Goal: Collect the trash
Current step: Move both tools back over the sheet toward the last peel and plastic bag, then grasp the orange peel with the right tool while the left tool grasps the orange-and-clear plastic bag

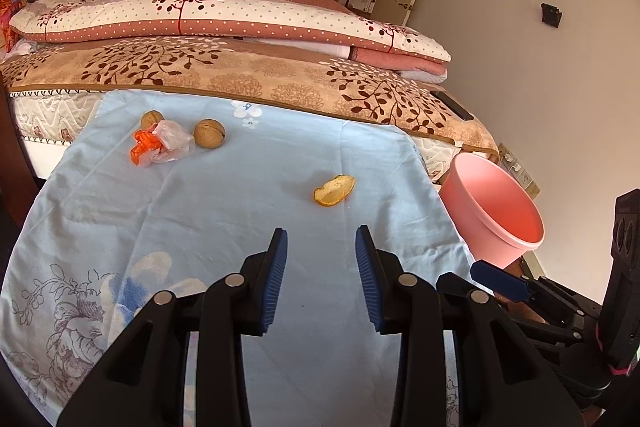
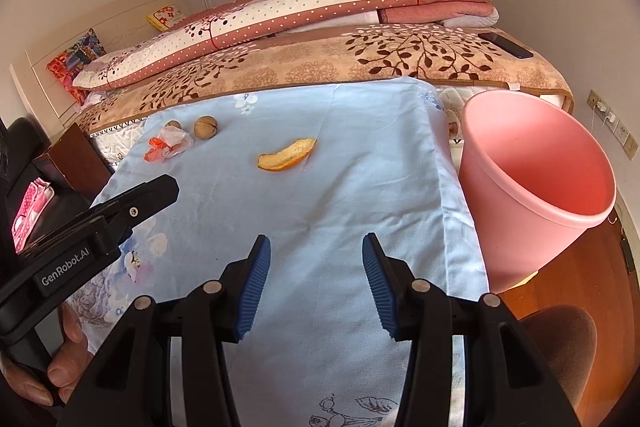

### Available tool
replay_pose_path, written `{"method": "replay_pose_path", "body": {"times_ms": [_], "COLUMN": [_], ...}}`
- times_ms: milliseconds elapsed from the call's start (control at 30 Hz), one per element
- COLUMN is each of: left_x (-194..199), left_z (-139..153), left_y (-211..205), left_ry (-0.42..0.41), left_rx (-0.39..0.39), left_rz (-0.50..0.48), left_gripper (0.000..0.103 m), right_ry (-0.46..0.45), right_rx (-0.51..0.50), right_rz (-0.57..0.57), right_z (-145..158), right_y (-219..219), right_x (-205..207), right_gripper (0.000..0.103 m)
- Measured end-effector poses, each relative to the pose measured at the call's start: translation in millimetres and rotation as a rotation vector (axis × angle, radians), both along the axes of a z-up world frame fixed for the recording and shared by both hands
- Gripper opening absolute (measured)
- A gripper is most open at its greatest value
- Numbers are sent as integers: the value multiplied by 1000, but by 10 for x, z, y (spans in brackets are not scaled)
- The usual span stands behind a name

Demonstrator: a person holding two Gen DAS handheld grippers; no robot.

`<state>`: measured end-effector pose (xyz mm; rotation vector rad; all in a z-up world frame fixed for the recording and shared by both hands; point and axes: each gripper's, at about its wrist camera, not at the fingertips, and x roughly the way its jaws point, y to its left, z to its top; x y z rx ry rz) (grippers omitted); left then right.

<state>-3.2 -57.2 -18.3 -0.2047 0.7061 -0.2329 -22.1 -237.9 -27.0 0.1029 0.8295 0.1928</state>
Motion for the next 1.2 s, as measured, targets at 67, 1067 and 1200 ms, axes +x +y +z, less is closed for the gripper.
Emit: {"method": "replay_pose_path", "body": {"times_ms": [67,1067,1200], "left_x": [15,484,710], "left_z": [5,32,7], "left_y": [47,1503,1536], "left_ry": [2,-33,-25], "left_rx": [4,-9,10], "left_rz": [15,173,138], "left_gripper": [36,45,45], "right_ry": [8,160,164], "right_rx": [-3,95,68], "right_rz": [7,-162,-184], "right_z": [-2,-442,-512], "right_y": [32,638,665], "right_x": [34,1489,1596], "right_gripper": [47,47,47]}}
